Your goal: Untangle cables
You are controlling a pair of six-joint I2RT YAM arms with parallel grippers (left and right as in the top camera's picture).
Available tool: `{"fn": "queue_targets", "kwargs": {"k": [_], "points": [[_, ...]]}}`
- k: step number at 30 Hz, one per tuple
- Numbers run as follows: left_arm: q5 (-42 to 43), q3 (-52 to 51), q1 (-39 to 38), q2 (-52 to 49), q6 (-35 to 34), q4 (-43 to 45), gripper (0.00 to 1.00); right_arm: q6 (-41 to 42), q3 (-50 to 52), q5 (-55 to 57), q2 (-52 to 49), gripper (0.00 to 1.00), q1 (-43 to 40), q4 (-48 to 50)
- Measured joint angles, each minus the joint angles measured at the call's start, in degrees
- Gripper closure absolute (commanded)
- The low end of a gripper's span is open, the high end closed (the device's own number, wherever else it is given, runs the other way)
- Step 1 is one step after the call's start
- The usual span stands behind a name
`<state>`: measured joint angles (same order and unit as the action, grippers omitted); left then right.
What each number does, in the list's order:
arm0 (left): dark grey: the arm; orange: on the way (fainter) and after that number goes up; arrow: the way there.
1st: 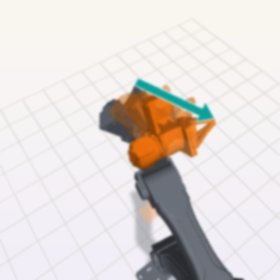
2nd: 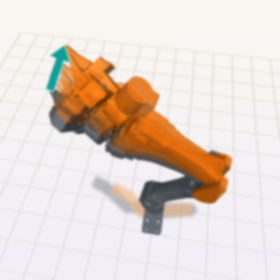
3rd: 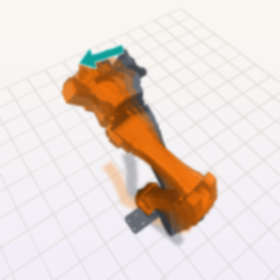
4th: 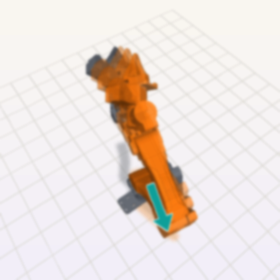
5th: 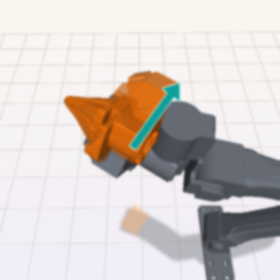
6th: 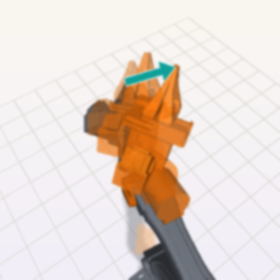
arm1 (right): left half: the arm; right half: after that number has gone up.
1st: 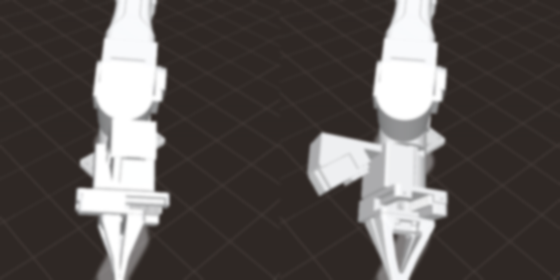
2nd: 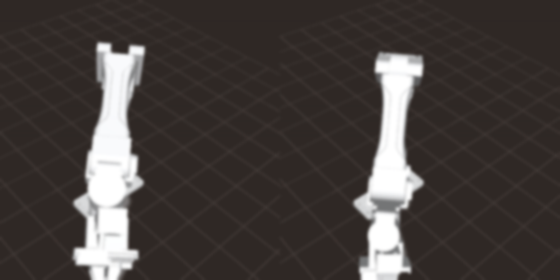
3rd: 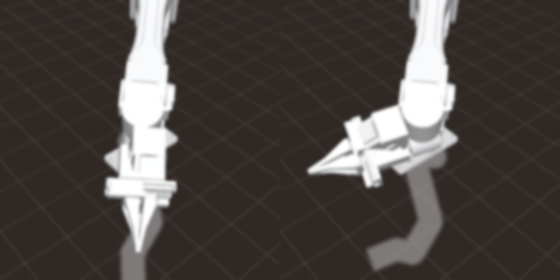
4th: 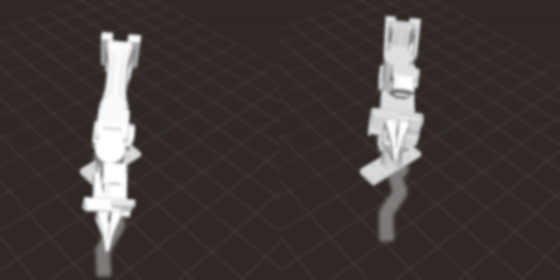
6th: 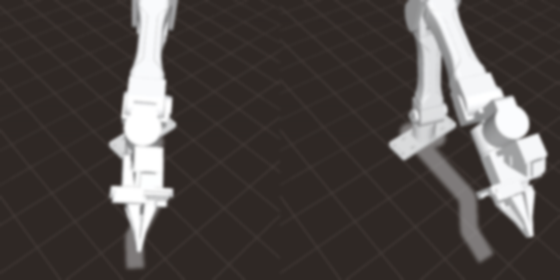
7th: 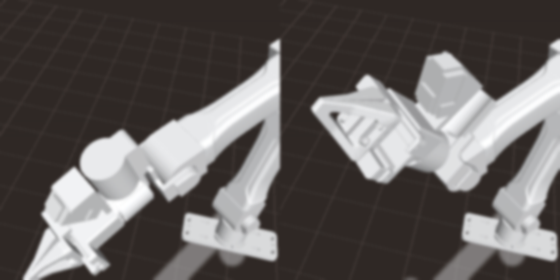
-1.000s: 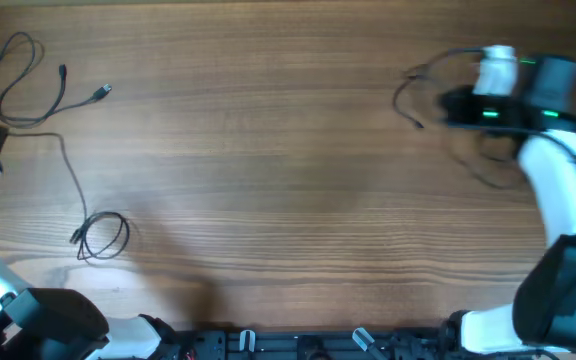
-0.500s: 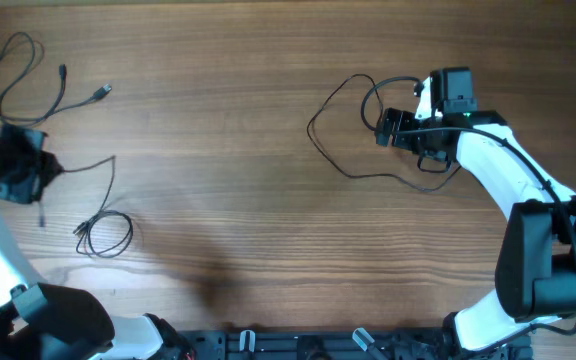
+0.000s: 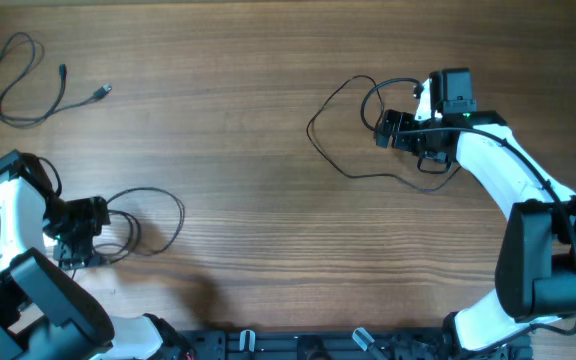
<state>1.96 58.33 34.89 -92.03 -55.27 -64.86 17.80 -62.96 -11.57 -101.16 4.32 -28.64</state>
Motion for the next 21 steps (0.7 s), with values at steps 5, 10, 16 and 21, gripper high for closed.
{"fn": "queue_targets", "kwargs": {"k": [5,10,16,21], "points": [[-4.13,-1.75,0.0,0.07,1.95,0.61,0.22,-0.02,0.0,0.0,0.0,0.0,0.0,-0.66],[-5.75,-11.39,0.0,0.2,2.43,13.0,0.6,-0.02,0.0,0.0,0.0,0.0,0.0,-0.92],[-11.23,-15.13,0.0,1.44,2.43,26.47,0.96,-0.02,0.0,0.0,0.0,0.0,0.0,-1.36],[-14.58,-16.26,2.38,1.36,2.43,36.28,0.96,0.0,0.0,0.0,0.0,0.0,0.0,-3.15]]}}
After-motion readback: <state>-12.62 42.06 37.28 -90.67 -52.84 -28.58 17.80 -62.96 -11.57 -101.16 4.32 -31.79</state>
